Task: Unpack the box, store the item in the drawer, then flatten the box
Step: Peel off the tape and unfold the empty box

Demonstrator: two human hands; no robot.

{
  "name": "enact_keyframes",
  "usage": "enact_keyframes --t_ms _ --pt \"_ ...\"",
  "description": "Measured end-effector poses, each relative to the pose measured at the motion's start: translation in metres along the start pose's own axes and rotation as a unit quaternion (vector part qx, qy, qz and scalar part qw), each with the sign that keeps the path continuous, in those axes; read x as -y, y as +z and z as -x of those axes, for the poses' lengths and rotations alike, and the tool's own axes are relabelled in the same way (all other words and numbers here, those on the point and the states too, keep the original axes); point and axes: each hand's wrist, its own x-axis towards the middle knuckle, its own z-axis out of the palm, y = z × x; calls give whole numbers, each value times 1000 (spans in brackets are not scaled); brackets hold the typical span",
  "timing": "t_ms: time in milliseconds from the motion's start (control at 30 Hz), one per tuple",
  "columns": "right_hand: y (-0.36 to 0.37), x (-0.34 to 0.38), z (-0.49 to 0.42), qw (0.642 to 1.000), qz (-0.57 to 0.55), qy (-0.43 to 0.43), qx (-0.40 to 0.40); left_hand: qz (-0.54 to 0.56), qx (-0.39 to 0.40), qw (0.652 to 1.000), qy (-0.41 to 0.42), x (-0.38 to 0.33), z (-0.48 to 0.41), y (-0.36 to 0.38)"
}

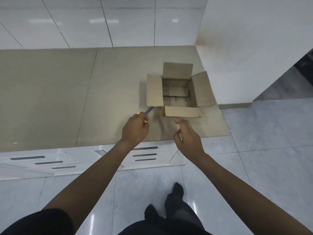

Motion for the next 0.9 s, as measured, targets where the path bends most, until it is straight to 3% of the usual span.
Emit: enact_keyframes --t_ms 100,167,267,367,533,733,900 --pt "-7 -9 -18 992 120 -25 -40 -196 4 980 39 7 -18 11" --pt "-9 -19 -30 977 208 -37 -43 -248 26 968 34 6 -28 18" --pt "-10 -30 -46 966 252 -49 -36 -305 50 950 42 2 -36 28" --pt "-12 -39 -62 966 255 -42 -28 -333 37 941 41 -3 -41 33" --pt "-11 -56 -80 965 255 -56 -16 -372 -49 923 84 -4 -41 39" --pt "-22 -65 -86 973 193 -117 -56 -421 -65 902 69 -8 -37 40" --pt "-59 -42 -106 975 120 -169 -78 -396 -80 912 66 1 -46 30"
